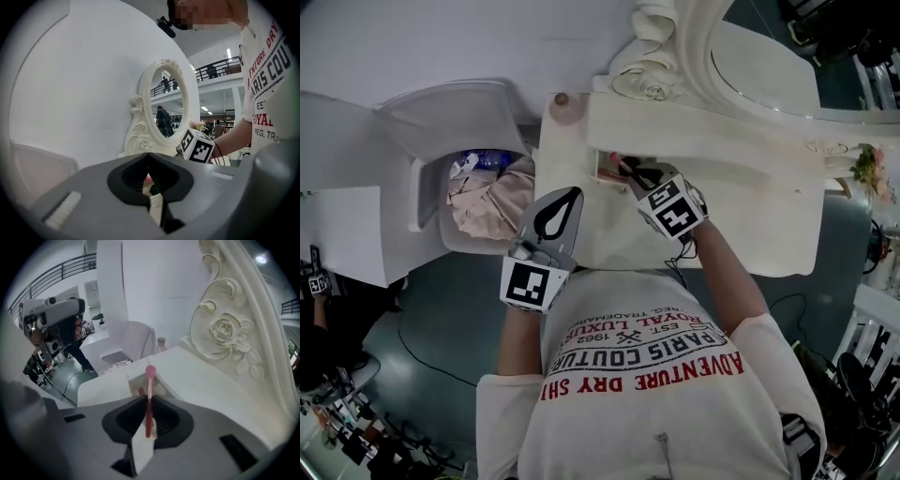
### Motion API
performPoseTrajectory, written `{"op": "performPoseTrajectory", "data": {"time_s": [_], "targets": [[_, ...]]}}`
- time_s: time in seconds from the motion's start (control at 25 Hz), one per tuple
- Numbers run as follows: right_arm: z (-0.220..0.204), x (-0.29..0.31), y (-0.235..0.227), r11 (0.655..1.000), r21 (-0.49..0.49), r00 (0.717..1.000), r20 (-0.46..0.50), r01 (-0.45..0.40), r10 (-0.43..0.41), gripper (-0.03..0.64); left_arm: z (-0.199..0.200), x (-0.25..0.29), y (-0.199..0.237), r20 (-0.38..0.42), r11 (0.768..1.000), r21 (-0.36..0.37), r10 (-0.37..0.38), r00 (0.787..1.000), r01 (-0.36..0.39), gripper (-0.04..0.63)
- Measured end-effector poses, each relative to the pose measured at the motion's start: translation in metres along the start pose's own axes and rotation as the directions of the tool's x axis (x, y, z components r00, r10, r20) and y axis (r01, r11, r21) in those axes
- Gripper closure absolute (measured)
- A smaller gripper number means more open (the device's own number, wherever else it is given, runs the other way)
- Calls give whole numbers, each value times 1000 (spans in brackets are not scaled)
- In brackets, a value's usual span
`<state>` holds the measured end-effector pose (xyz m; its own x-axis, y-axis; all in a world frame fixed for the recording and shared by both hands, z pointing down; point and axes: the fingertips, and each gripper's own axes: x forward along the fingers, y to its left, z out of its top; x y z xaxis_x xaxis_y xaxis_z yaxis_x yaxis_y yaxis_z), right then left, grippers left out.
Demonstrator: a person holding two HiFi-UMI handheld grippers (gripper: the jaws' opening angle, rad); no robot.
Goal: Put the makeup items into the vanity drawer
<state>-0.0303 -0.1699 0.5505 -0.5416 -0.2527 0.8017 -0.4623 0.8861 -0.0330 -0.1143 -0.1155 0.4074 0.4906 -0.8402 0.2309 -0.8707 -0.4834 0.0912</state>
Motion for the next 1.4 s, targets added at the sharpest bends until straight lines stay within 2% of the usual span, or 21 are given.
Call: {"op": "performPoseTrajectory", "data": {"time_s": [0.16, 0.36, 0.44, 0.48, 0.64, 0.76, 0.84, 0.88, 1.0, 1.2, 1.4], "targets": [[2, 14, 3, 996, -87, 999, -46, -18, 14, 566, -4, -8, 8, -1, 999, -7, 44, 999, -44, 586], [8, 21, 2, 998, -69, 999, -35, -15, 13, 564, -10, -17, 14, -15, 997, -18, 77, 997, -77, 586], [12, 20, 4, 999, -36, 1000, -13, -17, 17, 475, -11, -18, 15, -13, 996, -19, 83, 996, -83, 586], [13, 19, 4, 1000, -26, 1000, -2, -16, 16, 462, -11, -19, 16, -6, 996, -14, 84, 996, -84, 586], [14, 11, 1, 1000, -9, 1000, 20, -8, 8, 462, -7, -16, 14, 3, 997, -17, 78, 997, -78, 586], [16, 1, -3, 1000, 15, 998, 57, 9, -10, 466, -5, -14, 13, 24, 998, 18, 60, 998, -61, 586], [20, -10, -5, 999, 30, 995, 97, 21, -24, 507, 0, -12, 11, 34, 998, 27, 52, 998, -53, 586], [24, -16, -4, 999, 35, 992, 125, 23, -27, 550, 3, -10, 10, 42, 998, 29, 46, 998, -47, 586], [34, -35, -1, 999, 38, 976, 216, 34, -41, 575, 9, -5, 8, 52, 999, 39, 25, 998, -27, 586], [40, -68, -4, 993, 60, 948, 298, 101, -115, 604, 18, 2, -1, 63, 1000, 27, -1, 998, 0, 586], [46, -114, -24, 964, 180, 873, 416, 196, -255, 607, 34, 14, -6, 78, 996, 72, -49, 996, 44, 586]]}}
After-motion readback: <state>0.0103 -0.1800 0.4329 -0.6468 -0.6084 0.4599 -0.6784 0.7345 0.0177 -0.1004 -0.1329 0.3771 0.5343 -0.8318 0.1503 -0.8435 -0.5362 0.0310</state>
